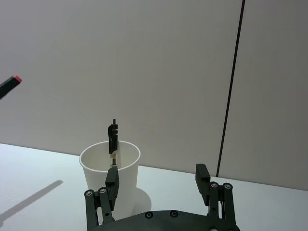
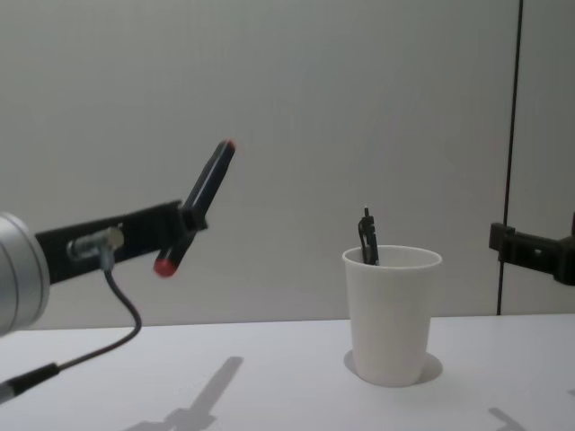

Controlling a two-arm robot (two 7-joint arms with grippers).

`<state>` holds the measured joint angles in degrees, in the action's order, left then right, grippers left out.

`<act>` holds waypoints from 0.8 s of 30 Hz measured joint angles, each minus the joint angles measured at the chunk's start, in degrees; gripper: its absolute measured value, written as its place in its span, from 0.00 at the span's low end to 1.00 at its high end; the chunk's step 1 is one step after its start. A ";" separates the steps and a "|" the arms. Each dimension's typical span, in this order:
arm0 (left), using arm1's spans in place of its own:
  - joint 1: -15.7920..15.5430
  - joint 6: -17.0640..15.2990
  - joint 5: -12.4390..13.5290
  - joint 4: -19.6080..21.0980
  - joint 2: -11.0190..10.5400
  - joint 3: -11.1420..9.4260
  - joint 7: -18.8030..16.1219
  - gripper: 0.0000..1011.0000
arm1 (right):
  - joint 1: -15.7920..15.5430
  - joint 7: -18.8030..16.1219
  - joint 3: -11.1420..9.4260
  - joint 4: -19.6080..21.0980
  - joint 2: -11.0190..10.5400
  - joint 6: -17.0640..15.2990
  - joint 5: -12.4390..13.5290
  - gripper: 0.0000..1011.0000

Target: Place the pen into the pen holder.

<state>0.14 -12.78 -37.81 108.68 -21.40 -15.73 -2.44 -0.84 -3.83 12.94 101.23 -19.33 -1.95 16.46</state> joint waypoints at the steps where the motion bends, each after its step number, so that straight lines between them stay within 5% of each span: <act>1: -0.18 0.74 -0.58 -0.17 -0.03 0.12 1.54 0.18 | 0.00 0.00 0.00 0.00 0.00 0.00 0.00 0.99; 10: -1.50 2.78 -3.03 -1.60 0.17 0.26 9.68 0.18 | 0.00 0.00 0.00 0.00 0.00 0.00 0.00 0.99; 24: -4.83 1.76 -4.13 -5.42 1.48 -0.88 21.95 0.18 | 0.00 0.00 0.00 0.00 0.00 0.00 0.00 0.99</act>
<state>-4.69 -11.02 -41.94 103.25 -19.92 -16.60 19.51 -0.84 -3.82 12.94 101.23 -19.33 -1.95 16.46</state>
